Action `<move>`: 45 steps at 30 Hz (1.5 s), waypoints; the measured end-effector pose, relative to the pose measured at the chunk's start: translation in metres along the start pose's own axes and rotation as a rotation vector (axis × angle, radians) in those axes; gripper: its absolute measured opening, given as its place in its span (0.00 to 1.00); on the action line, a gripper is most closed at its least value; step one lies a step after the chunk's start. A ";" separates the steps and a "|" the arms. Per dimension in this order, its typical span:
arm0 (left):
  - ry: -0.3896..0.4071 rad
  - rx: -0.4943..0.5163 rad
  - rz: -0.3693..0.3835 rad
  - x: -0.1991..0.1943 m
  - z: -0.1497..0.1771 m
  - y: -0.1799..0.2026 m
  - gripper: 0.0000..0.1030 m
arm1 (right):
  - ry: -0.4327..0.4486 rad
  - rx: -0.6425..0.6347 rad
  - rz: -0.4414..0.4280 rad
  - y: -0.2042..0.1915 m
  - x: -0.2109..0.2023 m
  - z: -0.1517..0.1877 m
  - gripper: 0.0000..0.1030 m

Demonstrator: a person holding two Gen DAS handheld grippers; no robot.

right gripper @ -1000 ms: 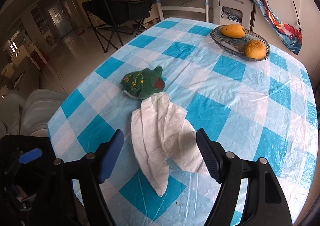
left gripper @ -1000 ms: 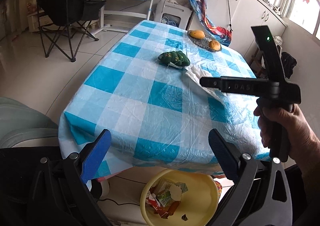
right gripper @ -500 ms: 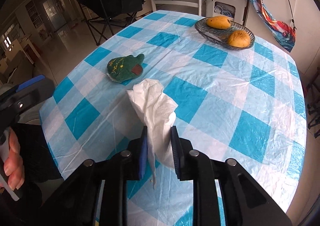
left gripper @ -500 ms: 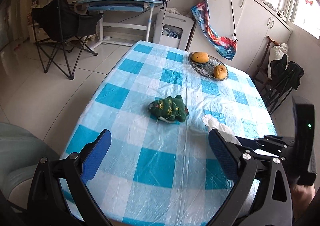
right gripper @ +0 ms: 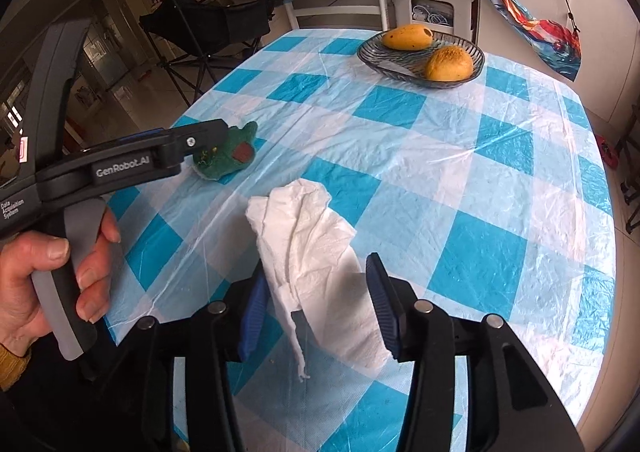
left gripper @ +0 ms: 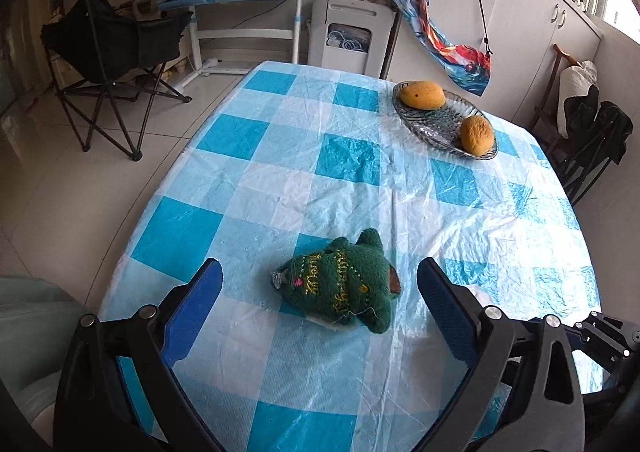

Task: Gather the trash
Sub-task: 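Grasp the white tissue with the right gripper while the left gripper grasps the green plush toy, then lift the tissue and green plush toy and carry them toward the yellow basin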

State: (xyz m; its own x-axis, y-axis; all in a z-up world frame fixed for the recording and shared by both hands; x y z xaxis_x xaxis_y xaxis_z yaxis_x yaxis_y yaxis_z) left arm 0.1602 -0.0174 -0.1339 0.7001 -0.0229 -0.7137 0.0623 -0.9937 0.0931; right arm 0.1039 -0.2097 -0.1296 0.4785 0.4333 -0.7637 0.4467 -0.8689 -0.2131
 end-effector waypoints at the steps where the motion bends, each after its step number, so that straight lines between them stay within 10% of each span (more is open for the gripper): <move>1: -0.008 0.003 -0.009 0.005 0.000 -0.001 0.91 | -0.007 -0.013 0.003 -0.001 0.003 0.000 0.46; 5: -0.051 0.023 -0.023 0.021 0.004 -0.001 0.88 | -0.026 -0.056 0.013 -0.005 0.010 -0.003 0.47; 10: -0.055 0.074 0.086 0.021 0.008 0.015 0.40 | -0.037 -0.093 0.025 -0.006 0.011 -0.005 0.48; 15: -0.072 0.015 0.159 0.013 0.014 0.013 0.22 | -0.046 -0.118 0.034 -0.008 0.008 -0.002 0.49; 30: -0.073 -0.006 0.197 -0.028 0.043 0.000 0.25 | -0.054 -0.143 0.006 -0.023 -0.001 0.010 0.22; 34: -0.084 -0.004 0.179 -0.027 0.049 -0.003 0.45 | -0.007 -0.138 0.011 -0.026 -0.007 0.008 0.64; 37: -0.061 -0.001 0.143 -0.029 0.049 -0.006 0.61 | -0.005 -0.134 0.018 -0.026 -0.006 0.008 0.66; 45: -0.049 -0.001 0.129 -0.024 0.048 -0.008 0.62 | -0.049 -0.150 0.027 -0.029 0.006 0.014 0.66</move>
State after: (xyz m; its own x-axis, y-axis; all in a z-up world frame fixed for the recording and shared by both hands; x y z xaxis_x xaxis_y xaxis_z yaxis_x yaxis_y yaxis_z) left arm 0.1085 -0.0144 -0.1506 0.6670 -0.1562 -0.7285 -0.0255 -0.9820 0.1872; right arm 0.0832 -0.1854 -0.1362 0.4563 0.3952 -0.7972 0.5441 -0.8329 -0.1014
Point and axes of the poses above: each gripper's, at about its wrist camera, not at the fingertips, and x roughly the way its jaws point, y to its right, z to its underside, the point moved 4 cm from there along x, roughly the way its jaws point, and after that the axes turned 6 degrees about y, right-handed, at the moved point
